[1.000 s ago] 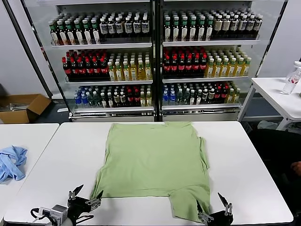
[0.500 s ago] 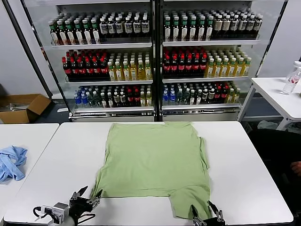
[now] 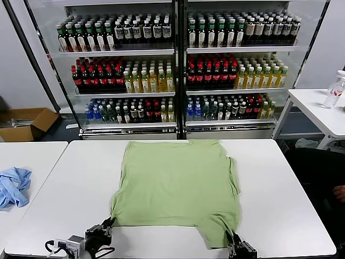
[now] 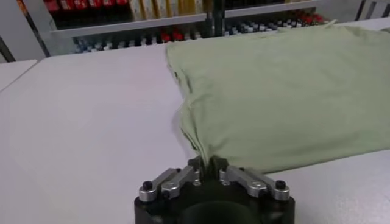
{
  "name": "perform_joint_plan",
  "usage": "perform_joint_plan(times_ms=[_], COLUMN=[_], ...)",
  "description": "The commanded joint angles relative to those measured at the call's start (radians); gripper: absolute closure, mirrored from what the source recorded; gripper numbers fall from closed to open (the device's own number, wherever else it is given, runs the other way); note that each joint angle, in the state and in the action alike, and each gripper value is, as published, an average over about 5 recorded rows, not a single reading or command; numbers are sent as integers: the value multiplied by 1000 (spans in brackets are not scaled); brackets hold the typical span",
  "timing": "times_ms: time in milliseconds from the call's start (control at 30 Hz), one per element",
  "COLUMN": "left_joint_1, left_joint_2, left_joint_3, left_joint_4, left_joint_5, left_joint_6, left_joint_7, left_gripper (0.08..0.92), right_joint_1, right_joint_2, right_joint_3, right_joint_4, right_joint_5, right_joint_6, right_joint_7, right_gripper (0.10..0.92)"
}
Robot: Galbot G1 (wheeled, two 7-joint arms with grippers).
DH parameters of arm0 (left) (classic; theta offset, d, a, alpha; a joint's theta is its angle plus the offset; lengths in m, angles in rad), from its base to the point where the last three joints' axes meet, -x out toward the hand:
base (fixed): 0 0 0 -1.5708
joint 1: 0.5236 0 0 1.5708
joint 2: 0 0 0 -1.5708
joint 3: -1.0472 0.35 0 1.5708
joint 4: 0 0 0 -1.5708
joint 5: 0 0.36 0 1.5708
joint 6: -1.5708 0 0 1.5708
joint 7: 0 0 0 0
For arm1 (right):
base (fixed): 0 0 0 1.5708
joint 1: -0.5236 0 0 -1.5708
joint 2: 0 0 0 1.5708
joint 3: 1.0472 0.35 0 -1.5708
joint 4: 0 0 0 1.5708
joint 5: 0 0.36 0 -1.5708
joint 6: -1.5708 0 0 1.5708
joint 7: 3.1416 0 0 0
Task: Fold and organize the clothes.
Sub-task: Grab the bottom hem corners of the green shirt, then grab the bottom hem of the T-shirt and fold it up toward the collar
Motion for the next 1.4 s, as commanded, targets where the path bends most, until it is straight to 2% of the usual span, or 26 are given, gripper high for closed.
perform_joint_plan(times_ms=[33, 300, 367, 567, 700, 800, 867, 933, 1133, 1267, 1400], left_joint_1=[-3, 60, 115, 380, 454, 464, 423, 325, -111, -303, -446], left_joint_2=[-2, 39, 46, 68, 93, 104, 102, 95, 51, 0, -38], left_joint_3=[6, -35, -56, -174, -267, -330, -334, -300, -67, 36, 107], left_joint_4=[-12, -121, -163, -303, -366, -412, -431, -406, -130, 16, 150], left_joint_5=[7, 5, 6, 32, 2, -49, -91, -115, -117, -107, -92], left_joint_6=[-8, -37, -35, 12, 63, 64, 49, 23, -13, -32, -34], left_joint_7=[-2, -7, 0, 10, 10, 6, -5, -15, 11, 49, 62], left_gripper=[883, 916, 916, 916, 916, 916, 916, 916, 916, 916, 916], right_joint_1=[-1, -127, -207, -384, -398, -309, -195, -62, 255, 428, 538], right_joint_2=[-23, -62, -55, -58, -99, -119, -121, -121, -97, -72, -62], right_joint_3=[71, 188, 200, 246, 307, 310, 291, 261, 149, 80, 17], right_joint_4=[65, 203, 263, 358, 418, 429, 395, 319, 80, -20, -102], right_joint_5=[50, 53, 19, -49, -18, 4, 23, 42, 91, 126, 128], right_joint_6=[-6, -9, -9, -5, -13, -28, -48, -67, -102, -141, -160], right_joint_7=[-35, -97, -109, -121, -112, -103, -97, -91, -67, -55, -59], right_gripper=[902, 913, 913, 913, 913, 913, 913, 913, 913, 913, 913])
